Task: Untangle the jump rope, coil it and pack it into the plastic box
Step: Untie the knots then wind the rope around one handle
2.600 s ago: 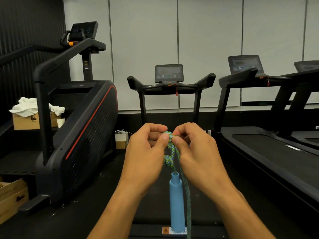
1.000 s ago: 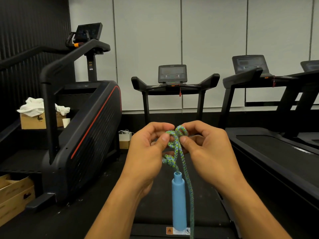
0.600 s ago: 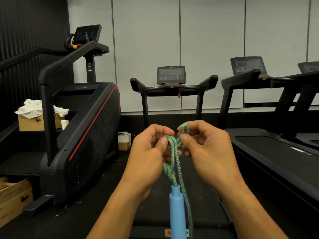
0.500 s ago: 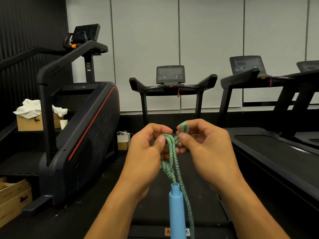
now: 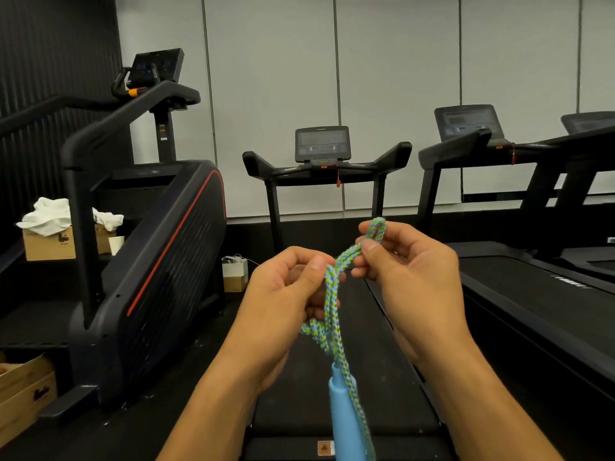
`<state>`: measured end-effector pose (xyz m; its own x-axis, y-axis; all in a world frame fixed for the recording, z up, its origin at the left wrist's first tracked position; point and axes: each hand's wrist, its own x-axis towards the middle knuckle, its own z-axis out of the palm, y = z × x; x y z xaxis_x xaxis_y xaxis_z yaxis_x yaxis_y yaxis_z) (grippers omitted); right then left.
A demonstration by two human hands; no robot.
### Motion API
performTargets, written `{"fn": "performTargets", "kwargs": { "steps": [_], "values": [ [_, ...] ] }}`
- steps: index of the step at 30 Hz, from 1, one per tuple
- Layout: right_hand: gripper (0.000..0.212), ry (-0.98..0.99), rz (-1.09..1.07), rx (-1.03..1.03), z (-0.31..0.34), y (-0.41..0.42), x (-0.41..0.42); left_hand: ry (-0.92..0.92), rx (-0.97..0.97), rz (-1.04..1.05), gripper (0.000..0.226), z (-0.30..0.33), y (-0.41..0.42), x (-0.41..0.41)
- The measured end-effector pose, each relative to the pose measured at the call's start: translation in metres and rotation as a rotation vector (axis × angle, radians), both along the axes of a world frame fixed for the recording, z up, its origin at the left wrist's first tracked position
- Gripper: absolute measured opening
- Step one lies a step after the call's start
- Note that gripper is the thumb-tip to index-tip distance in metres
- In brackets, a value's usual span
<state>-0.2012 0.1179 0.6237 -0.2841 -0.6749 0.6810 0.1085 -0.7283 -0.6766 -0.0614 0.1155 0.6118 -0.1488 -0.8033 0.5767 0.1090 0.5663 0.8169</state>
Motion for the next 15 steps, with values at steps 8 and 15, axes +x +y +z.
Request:
{"fn": "performTargets", "kwargs": {
  "steps": [8, 15],
  "values": [
    [0.024, -0.205, 0.201, 0.072, 0.001, -0.0001, -0.0027, -0.123, 0.009, 0.011, 0.026, -0.0025, -0.0013, -0.0016],
    [0.043, -0.29, 0.338, 0.145, 0.0008, -0.0008, 0.0008, -0.086, -0.073, 0.091, 0.029, -0.0026, -0.0034, -0.0036]
  ]
}}
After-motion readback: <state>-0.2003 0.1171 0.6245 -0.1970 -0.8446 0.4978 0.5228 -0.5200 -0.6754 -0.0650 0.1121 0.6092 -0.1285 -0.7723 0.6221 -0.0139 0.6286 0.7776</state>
